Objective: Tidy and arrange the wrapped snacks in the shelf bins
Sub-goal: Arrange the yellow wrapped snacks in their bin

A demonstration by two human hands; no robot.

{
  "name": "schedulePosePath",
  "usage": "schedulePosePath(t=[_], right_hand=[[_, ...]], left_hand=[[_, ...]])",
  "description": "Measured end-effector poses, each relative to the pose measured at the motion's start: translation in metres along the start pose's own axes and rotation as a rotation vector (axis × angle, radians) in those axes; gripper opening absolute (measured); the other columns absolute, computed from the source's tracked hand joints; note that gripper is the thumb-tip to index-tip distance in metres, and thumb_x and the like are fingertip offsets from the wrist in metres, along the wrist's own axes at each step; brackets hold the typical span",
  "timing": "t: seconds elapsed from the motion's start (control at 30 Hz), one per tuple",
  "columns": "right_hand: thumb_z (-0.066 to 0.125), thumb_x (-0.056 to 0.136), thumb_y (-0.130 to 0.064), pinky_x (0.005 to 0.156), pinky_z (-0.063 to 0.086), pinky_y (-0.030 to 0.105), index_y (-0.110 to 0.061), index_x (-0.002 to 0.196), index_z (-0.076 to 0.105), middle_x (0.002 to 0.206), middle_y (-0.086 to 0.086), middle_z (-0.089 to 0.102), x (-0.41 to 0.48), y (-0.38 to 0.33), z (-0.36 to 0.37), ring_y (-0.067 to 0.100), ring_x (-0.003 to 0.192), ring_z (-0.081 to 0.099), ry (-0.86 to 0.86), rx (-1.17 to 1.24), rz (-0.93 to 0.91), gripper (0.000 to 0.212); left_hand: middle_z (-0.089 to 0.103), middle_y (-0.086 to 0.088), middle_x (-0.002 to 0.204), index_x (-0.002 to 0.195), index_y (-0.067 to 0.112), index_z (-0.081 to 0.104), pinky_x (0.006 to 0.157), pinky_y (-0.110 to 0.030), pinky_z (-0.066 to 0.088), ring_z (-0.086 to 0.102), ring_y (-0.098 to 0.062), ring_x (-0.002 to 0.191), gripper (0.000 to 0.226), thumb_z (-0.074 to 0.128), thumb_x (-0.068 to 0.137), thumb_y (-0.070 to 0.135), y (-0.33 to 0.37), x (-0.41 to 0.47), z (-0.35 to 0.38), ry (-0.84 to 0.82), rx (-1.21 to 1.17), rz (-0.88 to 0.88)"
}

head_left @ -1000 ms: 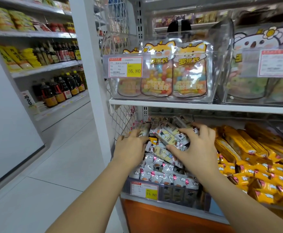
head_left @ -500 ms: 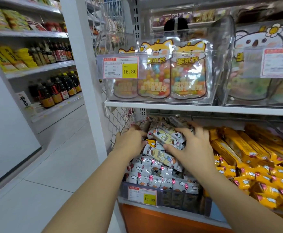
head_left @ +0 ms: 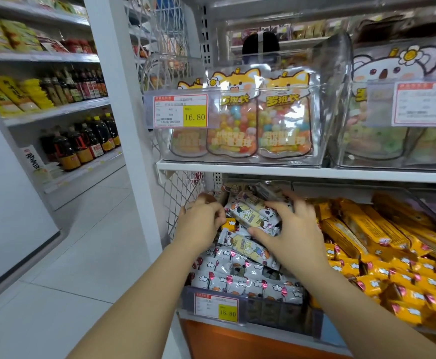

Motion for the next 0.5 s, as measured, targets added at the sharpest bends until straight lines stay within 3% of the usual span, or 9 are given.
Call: schedulePosePath(t=[0.1,0.23,0.4,0.5], right_hand=[[0.059,0.075,-0.066,0.091,0.039,0.033,-0.034,0.132,0.046,0.124,0.004,0.043,0.0,-0.001,0.0,0.02,0.123,0.03,-0.022,-0.005,-0.006,0.067],[0.058,0.075,-0.068,0.091,0.04,0.033,-0.035,0.133,0.046,0.121,0.004,0.047,0.003,-0.005,-0.002,0.02,0.121,0.034,-0.055,-0.031,-0.012,0.068],[0.055,0.074,-0.071,0.096,0.038,0.034,-0.035,0.135,0.044,0.126,0.004,0.048,0.006,-0.011,-0.005,0.023,0.122,0.037,-0.1,-0.084,-0.028,0.071],[0.054,0.074,-0.072,0.1,0.036,0.034,-0.034,0.136,0.041,0.132,0.002,0.045,0.004,-0.016,-0.006,0.023,0.124,0.037,-0.119,-0.097,-0.076,0.074]], left_hand=[[0.049,0.005,0.113,0.086,0.03,0.054,0.088,-0.038,0.046,0.052,-0.02,0.099,0.007,0.056,0.092,0.028,-0.001,-0.006,-0.006,0.044,-0.081,0.08],[0.049,0.008,0.102,0.09,0.026,0.05,0.075,-0.03,0.046,0.052,-0.011,0.088,0.007,0.049,0.096,0.023,0.0,-0.017,-0.016,0.202,-0.214,0.106],[0.055,0.01,0.089,0.095,0.024,0.048,0.065,-0.017,0.04,0.052,-0.005,0.08,0.007,0.043,0.099,0.021,0.008,-0.034,-0.036,0.449,-0.448,0.046],[0.056,0.018,0.096,0.095,0.025,0.047,0.07,-0.011,0.042,0.054,0.002,0.09,0.009,0.041,0.099,0.019,0.012,-0.052,-0.044,0.561,-0.601,0.006]])
Point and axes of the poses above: each hand's wrist, its own x-axis towards the middle knuckle, its own z-axis out of the palm, y = z × x, the point moved 3 cm from there along x, towards the middle knuckle
